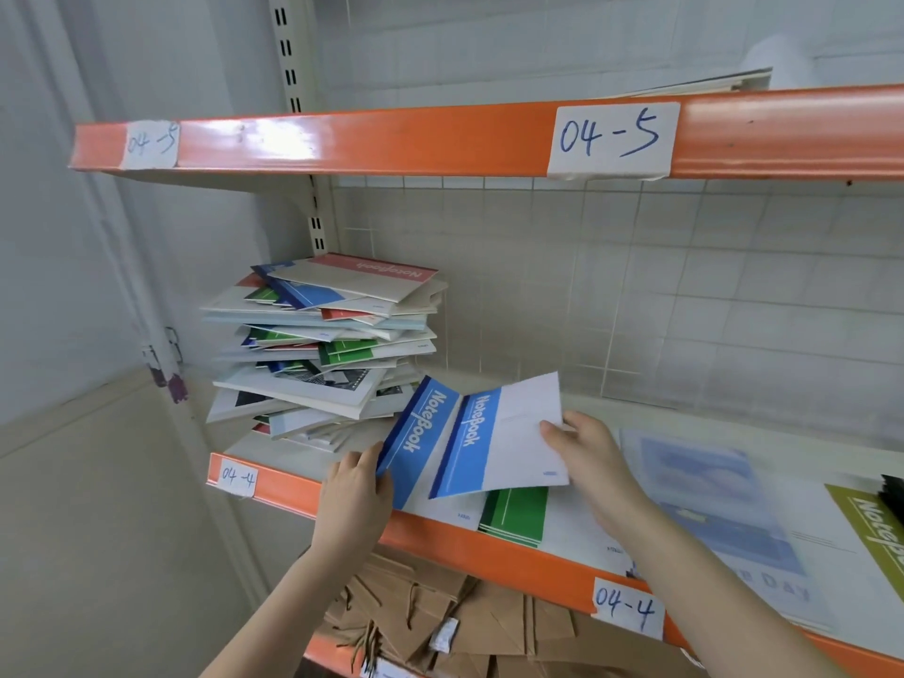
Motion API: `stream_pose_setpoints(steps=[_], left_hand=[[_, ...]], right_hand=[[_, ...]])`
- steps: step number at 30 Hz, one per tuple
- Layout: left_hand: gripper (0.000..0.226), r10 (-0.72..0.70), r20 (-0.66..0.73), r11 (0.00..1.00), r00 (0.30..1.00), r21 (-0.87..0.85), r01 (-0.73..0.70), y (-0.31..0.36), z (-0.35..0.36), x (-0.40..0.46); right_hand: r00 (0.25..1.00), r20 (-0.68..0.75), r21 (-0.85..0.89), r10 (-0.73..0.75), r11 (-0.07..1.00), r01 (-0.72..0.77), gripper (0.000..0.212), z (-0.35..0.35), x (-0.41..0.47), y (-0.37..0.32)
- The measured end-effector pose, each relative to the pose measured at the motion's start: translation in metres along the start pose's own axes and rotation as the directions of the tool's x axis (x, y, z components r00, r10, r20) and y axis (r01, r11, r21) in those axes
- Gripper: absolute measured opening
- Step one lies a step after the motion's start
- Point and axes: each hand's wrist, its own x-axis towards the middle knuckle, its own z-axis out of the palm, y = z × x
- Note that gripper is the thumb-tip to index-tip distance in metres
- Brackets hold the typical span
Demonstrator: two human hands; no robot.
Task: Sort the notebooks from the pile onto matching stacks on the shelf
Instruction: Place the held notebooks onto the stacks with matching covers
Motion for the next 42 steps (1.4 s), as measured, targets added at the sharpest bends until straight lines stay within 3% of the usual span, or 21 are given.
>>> stream_pose_setpoints(steps=[2,5,9,13,17,21,23,25,30,35,39,42], left_hand=[[0.039,0.005,-0.032,0.989,0.999,-0.150,-0.009,0.002,-0.003,0.000],[0.030,0.018,-0.058,0.962,0.998,-0.270,-0.033,0.007,-0.008,0.002],[0.030,0.055,-0.003,0.984,0.998,-0.172,-0.055,0.006,-0.011,0.010],[0.043,0.053,0.087,0.998,0.995,-0.023,-0.051,-0.002,-0.007,0.016],[0.029,0.022,0.147,0.998,0.989,0.046,-0.030,-0.001,-0.006,0.020],[0.024,0.029,0.014,1.000,0.999,0.001,-0.029,0.008,-0.007,0.029],[0.015,-0.003,-0.009,0.994,1.000,-0.108,0.002,0.016,-0.012,0.033],[0.009,-0.039,-0.008,0.983,0.999,-0.181,0.037,0.026,-0.019,0.034],[0.014,0.032,-0.181,0.999,0.983,-0.030,-0.038,0.048,-0.036,0.026],[0.013,0.041,-0.031,0.999,0.999,0.015,-0.041,0.039,-0.025,0.039],[0.022,0.025,0.147,0.988,0.989,0.145,-0.046,0.012,-0.007,0.045],[0.024,0.061,0.155,0.982,0.986,0.169,-0.087,-0.002,0.001,0.047]], right_hand=[[0.997,0.079,-0.047,0.024,0.999,-0.021,0.016,0.016,0.006,0.003],[0.988,0.156,-0.265,0.009,0.964,0.033,0.022,0.036,0.014,0.008],[0.975,0.218,-0.477,0.048,0.877,0.064,0.027,0.053,0.017,0.012],[0.975,0.213,-0.614,0.060,0.785,0.086,0.013,0.060,0.013,0.006],[0.977,0.212,-0.768,0.019,0.621,0.154,0.029,0.061,0.005,0.001],[0.964,0.263,-0.804,0.036,0.561,0.198,0.026,0.062,0.006,0.000],[0.950,0.308,-0.792,0.046,0.566,0.229,0.014,0.062,0.006,0.001],[0.943,0.329,-0.760,0.046,0.606,0.236,0.017,0.059,0.006,0.002],[0.951,0.306,-0.613,0.050,0.774,0.156,0.041,0.047,0.008,0.005],[0.942,0.331,-0.482,0.051,0.868,0.122,0.035,0.041,0.013,0.011],[0.941,0.334,-0.445,0.057,0.889,0.104,0.032,0.036,0.014,0.012],[0.938,0.341,-0.414,0.060,0.905,0.093,0.031,0.035,0.014,0.011]])
